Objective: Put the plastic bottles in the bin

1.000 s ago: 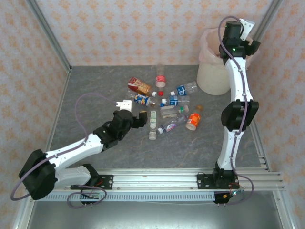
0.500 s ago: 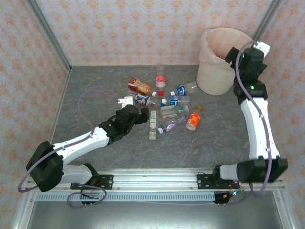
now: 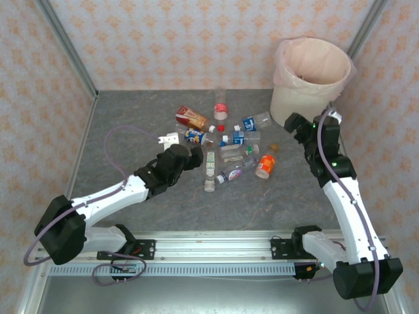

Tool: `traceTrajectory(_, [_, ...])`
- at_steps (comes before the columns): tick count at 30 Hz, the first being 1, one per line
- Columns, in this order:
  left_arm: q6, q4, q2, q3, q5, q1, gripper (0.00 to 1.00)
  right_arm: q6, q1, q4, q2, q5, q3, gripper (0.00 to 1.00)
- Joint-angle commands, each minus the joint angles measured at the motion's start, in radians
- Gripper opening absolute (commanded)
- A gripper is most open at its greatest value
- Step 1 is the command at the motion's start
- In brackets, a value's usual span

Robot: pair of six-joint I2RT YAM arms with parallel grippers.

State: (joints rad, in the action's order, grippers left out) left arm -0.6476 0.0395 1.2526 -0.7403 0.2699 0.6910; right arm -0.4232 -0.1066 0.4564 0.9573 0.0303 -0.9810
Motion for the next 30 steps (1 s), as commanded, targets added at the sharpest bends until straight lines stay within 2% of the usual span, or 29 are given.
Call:
traceTrajectory(1, [-0.036,-0.027,-0.025,0.036,0.018,-0.009,1.0,-0.108,-0.014,0.086,0.022,0.084,0.093,0.98])
traceTrajectory(4, [-0.034,-0.023,-0.024,0.032,0.021,-0.008,1.0,-0.144,-0.036,0.086,0.083,0.101,0.127,0.96])
traceTrajectory(7, [-0.027,-0.018,-0.023,0.027,0.018,-0.008,1.0,-0.163,-0.047,0.032,0.151,0.108,0.151,0.9])
traceTrajectory(12, [-0.035,-0.021,-0.03,0.044,0.015,-0.009,1.0,-0.187,-0.075,0.002,0.307,0.181,0.165,0.88])
traceTrajectory(30, [-0.007,-0.044,0.029,-0.004,-0.056,-0.009,1.0,-0.123,-0.08,-0.136,0.601,0.168,0.175,0.75])
